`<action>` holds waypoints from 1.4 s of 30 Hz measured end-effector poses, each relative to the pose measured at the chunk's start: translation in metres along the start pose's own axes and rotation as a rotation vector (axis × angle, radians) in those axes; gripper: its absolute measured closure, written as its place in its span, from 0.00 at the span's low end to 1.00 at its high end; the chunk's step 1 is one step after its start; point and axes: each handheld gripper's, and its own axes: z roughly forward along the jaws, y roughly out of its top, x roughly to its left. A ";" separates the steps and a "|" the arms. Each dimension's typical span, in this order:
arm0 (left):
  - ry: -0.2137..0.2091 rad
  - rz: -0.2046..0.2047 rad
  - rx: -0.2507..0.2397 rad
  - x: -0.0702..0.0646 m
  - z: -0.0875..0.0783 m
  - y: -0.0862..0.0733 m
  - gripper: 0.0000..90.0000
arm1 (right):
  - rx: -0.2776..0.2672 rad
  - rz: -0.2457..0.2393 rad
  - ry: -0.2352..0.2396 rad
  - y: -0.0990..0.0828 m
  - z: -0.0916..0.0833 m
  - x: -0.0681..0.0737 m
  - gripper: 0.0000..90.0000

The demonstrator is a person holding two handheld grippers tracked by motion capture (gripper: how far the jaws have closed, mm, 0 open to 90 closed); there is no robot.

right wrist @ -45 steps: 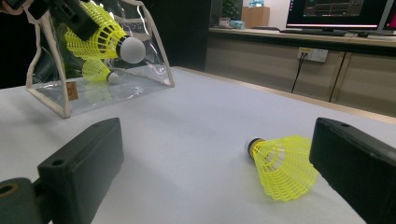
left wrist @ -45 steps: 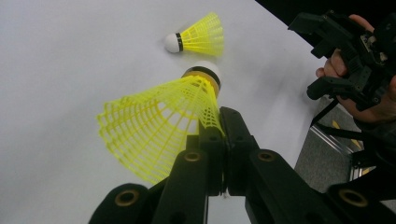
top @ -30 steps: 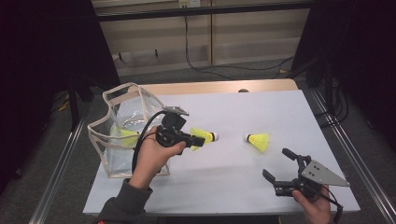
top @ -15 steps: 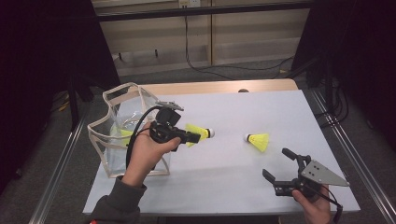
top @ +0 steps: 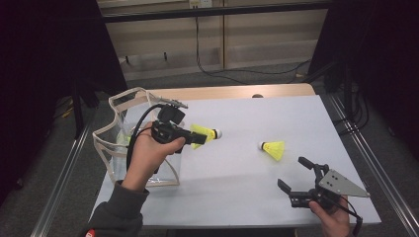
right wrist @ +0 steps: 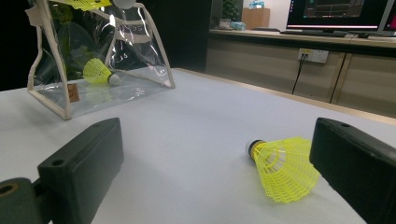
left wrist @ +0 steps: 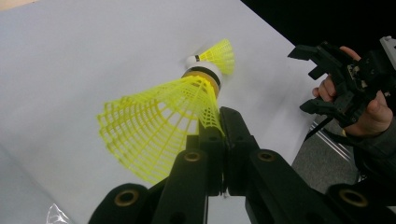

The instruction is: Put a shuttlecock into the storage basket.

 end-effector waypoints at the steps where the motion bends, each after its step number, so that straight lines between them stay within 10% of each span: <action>1: 0.001 0.001 0.002 0.000 -0.001 0.000 0.98 | 0.000 0.000 -0.001 0.000 0.000 0.000 0.03; 42: 0.047 -0.019 0.008 0.008 -0.038 0.022 0.98 | -0.002 -0.001 0.005 0.000 0.000 0.000 0.03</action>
